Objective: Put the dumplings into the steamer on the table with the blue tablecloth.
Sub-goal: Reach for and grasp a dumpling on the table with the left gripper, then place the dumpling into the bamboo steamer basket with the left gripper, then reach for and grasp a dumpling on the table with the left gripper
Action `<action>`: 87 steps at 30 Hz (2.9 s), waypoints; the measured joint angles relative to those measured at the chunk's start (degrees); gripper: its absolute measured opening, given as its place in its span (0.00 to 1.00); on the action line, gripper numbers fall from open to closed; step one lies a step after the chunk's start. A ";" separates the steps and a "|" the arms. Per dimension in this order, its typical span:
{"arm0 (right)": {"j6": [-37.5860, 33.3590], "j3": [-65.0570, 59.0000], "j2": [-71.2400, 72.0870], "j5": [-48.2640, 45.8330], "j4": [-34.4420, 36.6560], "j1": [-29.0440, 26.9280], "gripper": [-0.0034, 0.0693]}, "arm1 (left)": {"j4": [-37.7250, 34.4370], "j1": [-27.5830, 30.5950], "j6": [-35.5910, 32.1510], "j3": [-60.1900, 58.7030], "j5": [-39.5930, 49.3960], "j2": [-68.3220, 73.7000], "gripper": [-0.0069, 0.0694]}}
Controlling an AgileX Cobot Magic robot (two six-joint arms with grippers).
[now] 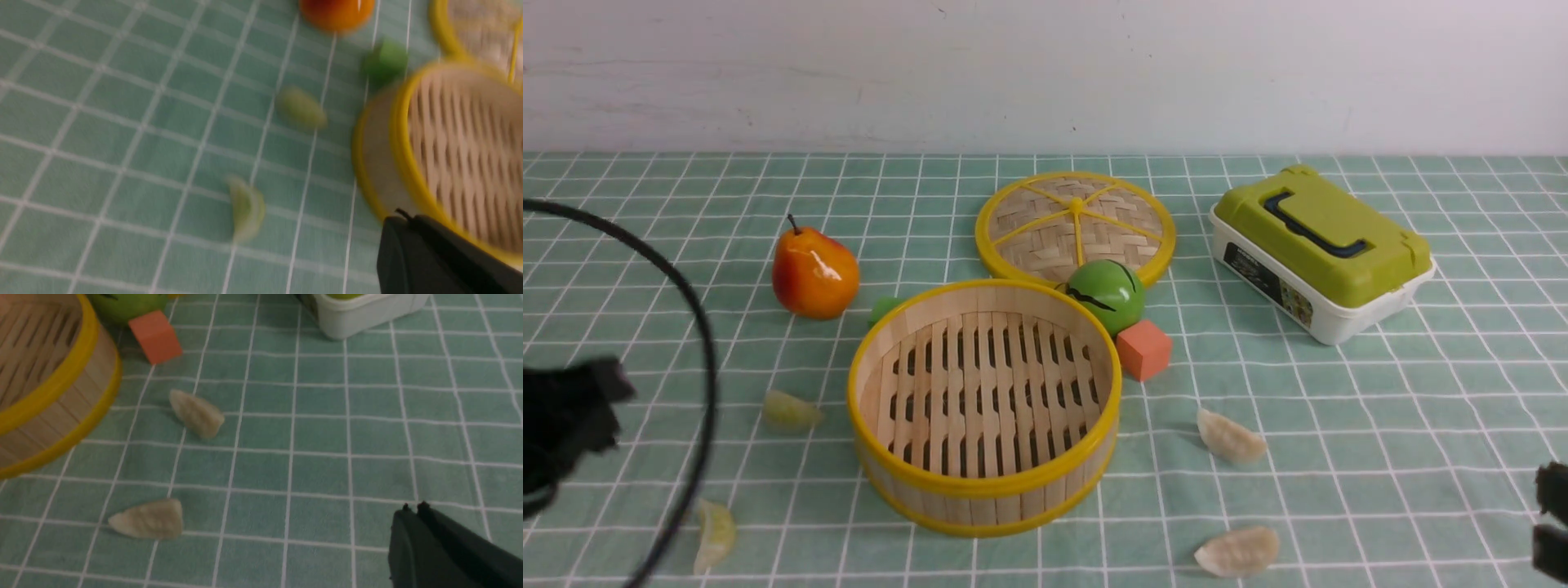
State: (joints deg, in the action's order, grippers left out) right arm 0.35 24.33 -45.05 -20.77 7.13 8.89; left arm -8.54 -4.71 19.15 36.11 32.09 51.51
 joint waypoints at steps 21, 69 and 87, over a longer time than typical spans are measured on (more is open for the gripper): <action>-8.62 6.98 -15.52 -7.41 15.52 10.71 0.05 | 13.00 -4.79 4.29 12.56 3.82 36.57 0.62; -8.67 6.98 -15.73 -9.10 18.68 10.71 0.10 | -3.63 -17.85 0.35 43.34 3.49 57.54 0.67; -8.67 6.98 -15.73 -8.61 19.44 10.71 0.13 | 38.99 -15.73 38.02 33.10 6.95 47.10 0.71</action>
State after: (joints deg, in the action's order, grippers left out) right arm -8.31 31.32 -60.77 -29.38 26.57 19.60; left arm 30.45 -20.44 57.17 69.20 39.04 98.61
